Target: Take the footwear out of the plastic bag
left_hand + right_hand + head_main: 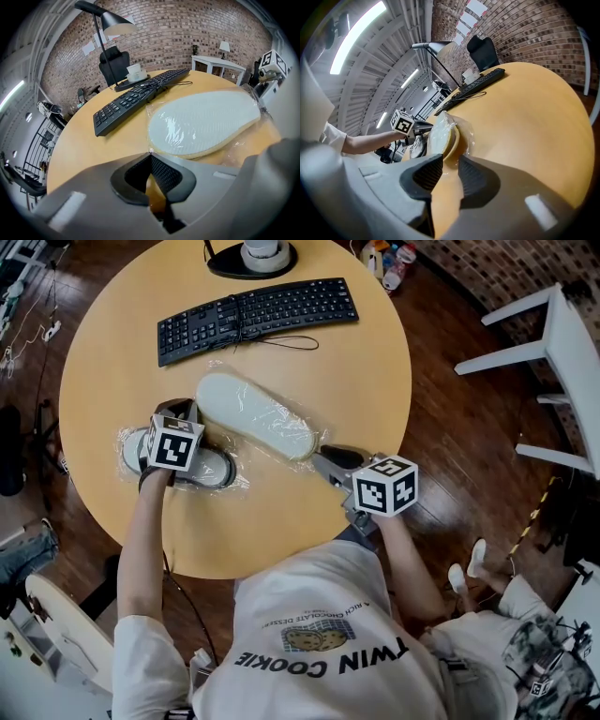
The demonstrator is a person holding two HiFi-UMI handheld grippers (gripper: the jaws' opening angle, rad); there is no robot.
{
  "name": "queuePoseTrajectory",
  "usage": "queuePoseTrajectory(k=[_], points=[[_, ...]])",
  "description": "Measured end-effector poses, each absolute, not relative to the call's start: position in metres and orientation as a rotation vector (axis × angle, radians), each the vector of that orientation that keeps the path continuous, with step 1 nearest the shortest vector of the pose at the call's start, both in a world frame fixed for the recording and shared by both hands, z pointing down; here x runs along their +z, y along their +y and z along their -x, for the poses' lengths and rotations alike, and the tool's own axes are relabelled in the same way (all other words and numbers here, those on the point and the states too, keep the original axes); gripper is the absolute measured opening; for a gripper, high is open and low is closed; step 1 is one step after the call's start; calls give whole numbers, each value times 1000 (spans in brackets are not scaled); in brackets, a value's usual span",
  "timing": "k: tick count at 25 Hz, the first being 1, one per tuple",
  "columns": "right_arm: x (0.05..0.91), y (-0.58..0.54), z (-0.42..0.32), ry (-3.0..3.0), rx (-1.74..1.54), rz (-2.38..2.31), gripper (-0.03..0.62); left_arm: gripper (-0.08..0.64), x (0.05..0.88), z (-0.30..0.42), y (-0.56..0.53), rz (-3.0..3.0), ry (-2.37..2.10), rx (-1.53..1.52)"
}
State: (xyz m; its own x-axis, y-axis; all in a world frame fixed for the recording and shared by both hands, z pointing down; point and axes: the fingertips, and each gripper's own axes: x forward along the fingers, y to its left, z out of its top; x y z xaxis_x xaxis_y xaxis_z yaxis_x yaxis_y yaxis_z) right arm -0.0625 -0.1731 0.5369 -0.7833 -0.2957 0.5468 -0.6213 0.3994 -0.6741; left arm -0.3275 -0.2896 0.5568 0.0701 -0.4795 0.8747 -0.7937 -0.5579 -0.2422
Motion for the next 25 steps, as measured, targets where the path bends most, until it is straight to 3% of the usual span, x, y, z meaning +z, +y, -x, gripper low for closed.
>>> queuePoseTrajectory(k=[25], points=[[528,-183,68,-2365,1820,-703,104,6,558,330,-290,-2053,-1282,1460]])
